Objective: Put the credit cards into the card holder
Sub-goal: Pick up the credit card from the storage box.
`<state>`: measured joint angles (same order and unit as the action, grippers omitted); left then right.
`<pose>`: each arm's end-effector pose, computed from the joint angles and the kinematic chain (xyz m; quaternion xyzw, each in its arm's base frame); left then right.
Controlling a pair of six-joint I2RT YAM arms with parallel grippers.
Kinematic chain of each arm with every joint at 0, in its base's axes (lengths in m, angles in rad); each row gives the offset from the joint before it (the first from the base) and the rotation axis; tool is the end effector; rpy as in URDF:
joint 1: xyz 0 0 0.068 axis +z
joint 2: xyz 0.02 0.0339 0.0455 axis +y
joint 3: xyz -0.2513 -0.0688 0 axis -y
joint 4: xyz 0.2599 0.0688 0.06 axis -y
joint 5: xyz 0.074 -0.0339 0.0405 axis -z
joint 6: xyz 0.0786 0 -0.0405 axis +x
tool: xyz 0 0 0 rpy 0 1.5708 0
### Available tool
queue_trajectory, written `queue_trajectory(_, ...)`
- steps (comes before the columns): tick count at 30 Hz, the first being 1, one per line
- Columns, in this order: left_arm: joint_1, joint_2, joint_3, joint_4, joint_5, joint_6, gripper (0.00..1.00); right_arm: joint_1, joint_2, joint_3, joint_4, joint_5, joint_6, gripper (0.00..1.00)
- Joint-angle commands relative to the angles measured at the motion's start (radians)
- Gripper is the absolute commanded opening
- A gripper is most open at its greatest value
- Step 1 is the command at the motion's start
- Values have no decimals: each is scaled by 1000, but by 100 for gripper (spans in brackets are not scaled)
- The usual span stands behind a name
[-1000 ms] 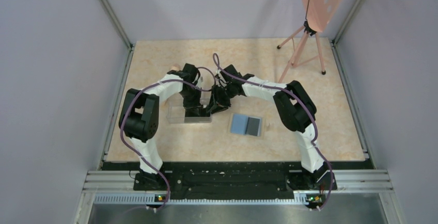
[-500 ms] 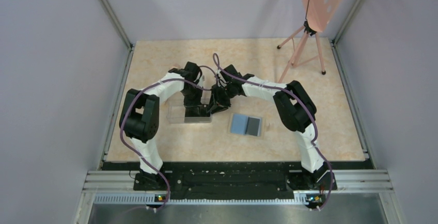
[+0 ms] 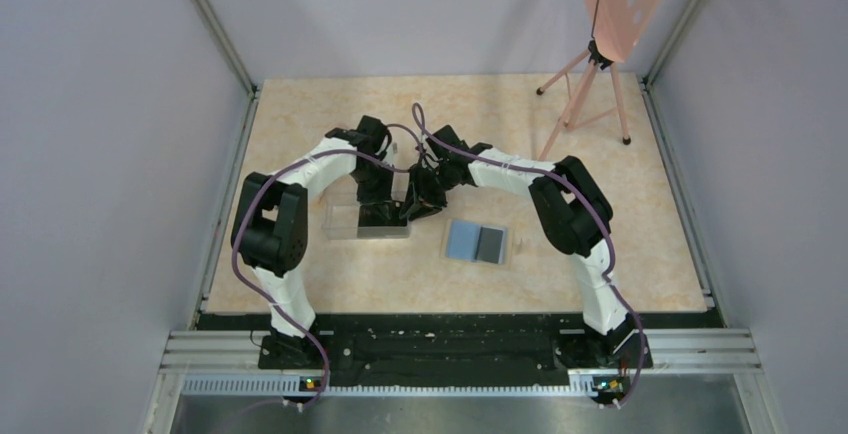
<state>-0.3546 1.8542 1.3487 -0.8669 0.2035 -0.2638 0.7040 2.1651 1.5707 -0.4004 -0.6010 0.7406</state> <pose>0.3475 -0.1456 0.1334 0.0550 0.9885 -0.1263 0.0631 0.3411 0.3480 0.1094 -0.0673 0.9172 0.3923 0.0159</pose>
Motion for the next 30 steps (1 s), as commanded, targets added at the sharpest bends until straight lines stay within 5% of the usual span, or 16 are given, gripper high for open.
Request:
queue_trajectory(1, -6, -52, 15, 61, 116, -34, 20, 4, -13, 29, 16, -26, -6, 33)
queue_trajectory(6, -6, -61, -5, 89, 150, -58, 22, 4, -11, 34, 12, -26, -9, 33)
queue_trajectory(14, -4, -76, -13, 109, 161, -64, 11, 5, -13, 33, 10, -25, -10, 33)
queue_trajectory(23, -3, -38, -34, 114, 161, -66, 19, 5, -14, 33, 8, -23, -10, 33)
queue_trajectory(30, -4, -41, -44, 113, 138, -63, 0, 5, -23, 32, 8, -16, -12, 34)
